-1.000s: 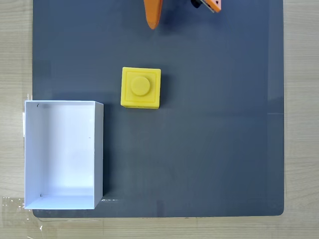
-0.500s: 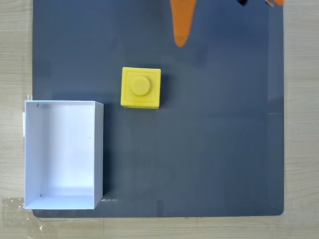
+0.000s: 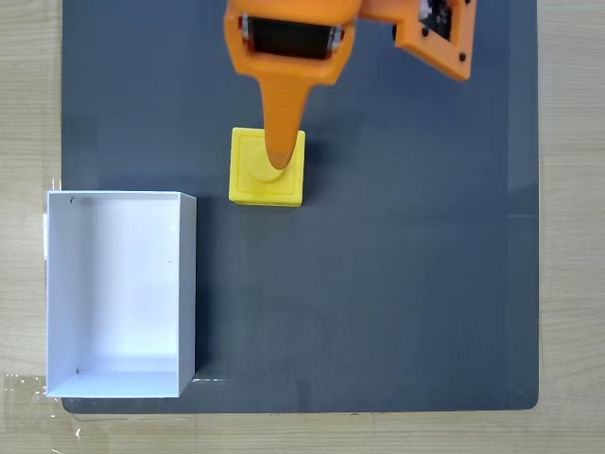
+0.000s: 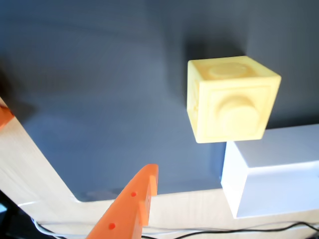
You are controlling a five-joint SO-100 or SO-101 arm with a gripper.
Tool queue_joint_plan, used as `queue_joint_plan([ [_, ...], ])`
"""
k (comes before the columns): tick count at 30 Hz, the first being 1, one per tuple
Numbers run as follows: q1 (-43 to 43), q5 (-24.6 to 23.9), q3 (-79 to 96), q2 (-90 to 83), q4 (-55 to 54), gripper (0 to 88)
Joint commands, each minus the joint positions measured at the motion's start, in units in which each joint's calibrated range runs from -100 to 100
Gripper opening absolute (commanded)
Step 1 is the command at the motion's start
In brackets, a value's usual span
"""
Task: Grasp a yellow block and put it in the box
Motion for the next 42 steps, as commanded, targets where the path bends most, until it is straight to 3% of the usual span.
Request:
queue_joint_plan([
  [1,1.9,2.9,-3.1,4.8,0.6,42.0],
  [23,3.0,4.6,-3.2,27.3,-15.5,41.4],
  [32,3.2,4.6,-3.8,28.4,-15.4,24.0],
  [42,-0.2,4.6,-13.3,19.6,-14.6,23.2],
])
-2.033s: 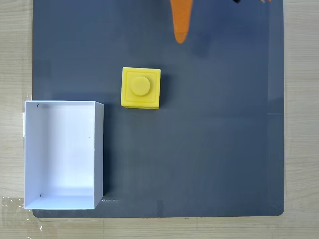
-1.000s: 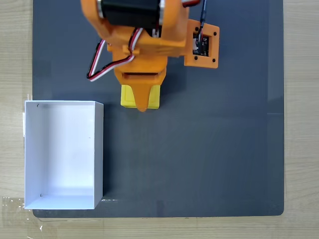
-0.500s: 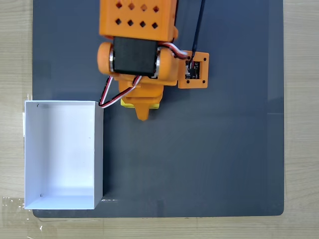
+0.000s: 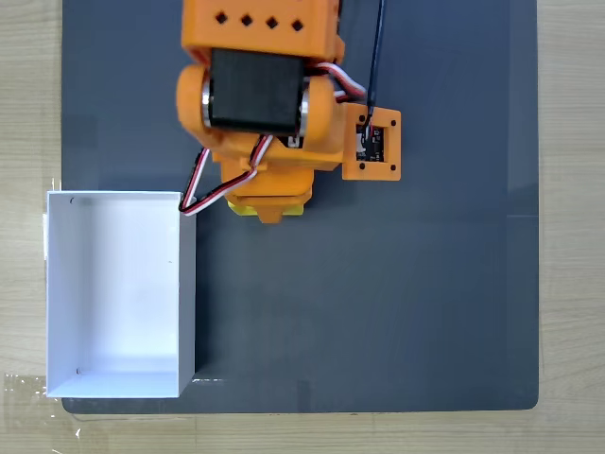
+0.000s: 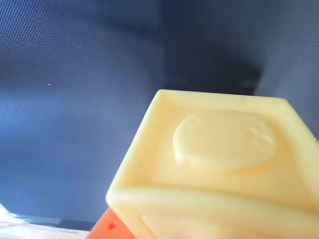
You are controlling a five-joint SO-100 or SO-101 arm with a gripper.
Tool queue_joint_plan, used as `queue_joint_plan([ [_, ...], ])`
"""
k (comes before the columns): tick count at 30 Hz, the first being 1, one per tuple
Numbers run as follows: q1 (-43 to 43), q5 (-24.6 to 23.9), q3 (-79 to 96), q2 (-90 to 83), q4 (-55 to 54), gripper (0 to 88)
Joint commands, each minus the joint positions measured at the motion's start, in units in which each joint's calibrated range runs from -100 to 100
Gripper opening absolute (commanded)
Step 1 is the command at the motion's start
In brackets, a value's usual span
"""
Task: Grasp a yellow block and put it in the box
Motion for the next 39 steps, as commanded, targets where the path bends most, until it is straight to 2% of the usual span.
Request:
queue_joint_plan([
  [1,-2.4,0.1,-6.8,-7.8,-0.3,23.1],
  [8,-3.0,-0.4,-18.7,-15.9,-5.0,22.6],
  [14,5.6,-3.1,-19.9,-14.7,-15.1,22.5],
  [20,12.3,-4.2,-22.2,-5.6,-21.7,22.5],
  [39,16.2,-3.8,-35.4,18.4,-22.5,23.3],
])
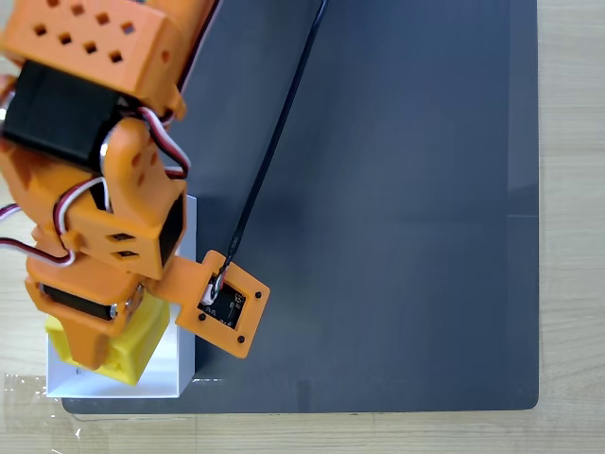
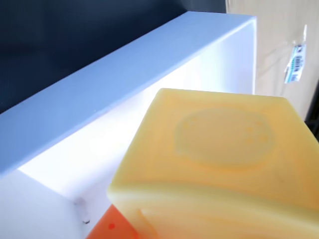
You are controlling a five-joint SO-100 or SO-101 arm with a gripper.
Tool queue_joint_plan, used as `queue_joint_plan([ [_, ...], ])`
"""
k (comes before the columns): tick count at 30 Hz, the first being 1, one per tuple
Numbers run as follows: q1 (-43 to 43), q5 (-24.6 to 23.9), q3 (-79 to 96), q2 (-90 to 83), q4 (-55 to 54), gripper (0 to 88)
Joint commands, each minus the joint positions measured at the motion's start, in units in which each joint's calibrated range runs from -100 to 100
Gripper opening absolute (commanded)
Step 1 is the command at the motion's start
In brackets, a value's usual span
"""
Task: Grasp a yellow block and put it in the box
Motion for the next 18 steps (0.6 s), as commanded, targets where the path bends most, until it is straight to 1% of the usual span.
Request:
queue_joint_plan([
  [1,1.3,0.1,-4.4,0.7,-1.0,23.3],
  [5,1.9,0.2,-5.8,3.1,-0.7,23.3],
  [8,2.5,2.2,-6.0,4.0,-0.2,24.6],
  [14,2.7,4.6,-5.8,3.8,-0.2,39.0],
  [16,2.7,5.0,-5.4,3.5,-0.1,41.9],
  [18,2.6,5.0,-5.6,3.3,0.0,42.4],
])
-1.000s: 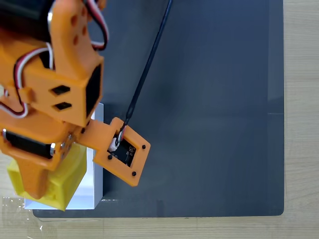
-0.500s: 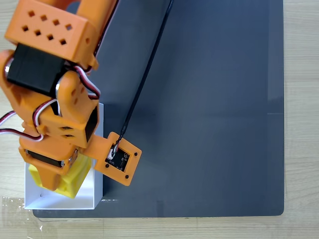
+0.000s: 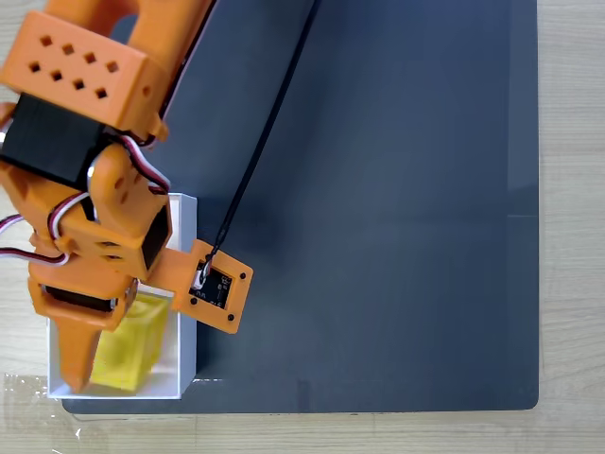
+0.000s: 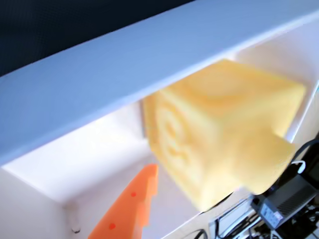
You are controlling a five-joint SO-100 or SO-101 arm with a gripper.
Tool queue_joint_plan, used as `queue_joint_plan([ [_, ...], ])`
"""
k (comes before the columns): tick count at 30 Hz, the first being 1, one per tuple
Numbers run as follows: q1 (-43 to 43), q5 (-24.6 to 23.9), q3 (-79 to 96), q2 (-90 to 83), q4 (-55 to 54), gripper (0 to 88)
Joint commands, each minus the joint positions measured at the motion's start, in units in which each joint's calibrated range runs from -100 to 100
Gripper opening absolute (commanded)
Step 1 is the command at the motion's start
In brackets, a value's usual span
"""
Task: Grasp a yellow block and put it in the box
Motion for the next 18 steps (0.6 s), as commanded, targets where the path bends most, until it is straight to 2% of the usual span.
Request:
queue_joint_plan([
  [1,0.4,0.3,-3.5,-2.1,0.4,42.5],
  [7,-1.0,-0.6,-2.5,-11.8,7.2,42.3],
  [13,-3.3,-5.4,0.3,-26.4,17.1,41.9],
  [15,-3.8,-7.1,4.4,-32.6,20.3,38.0],
  [18,-5.0,-8.4,15.1,-43.6,22.0,24.6],
])
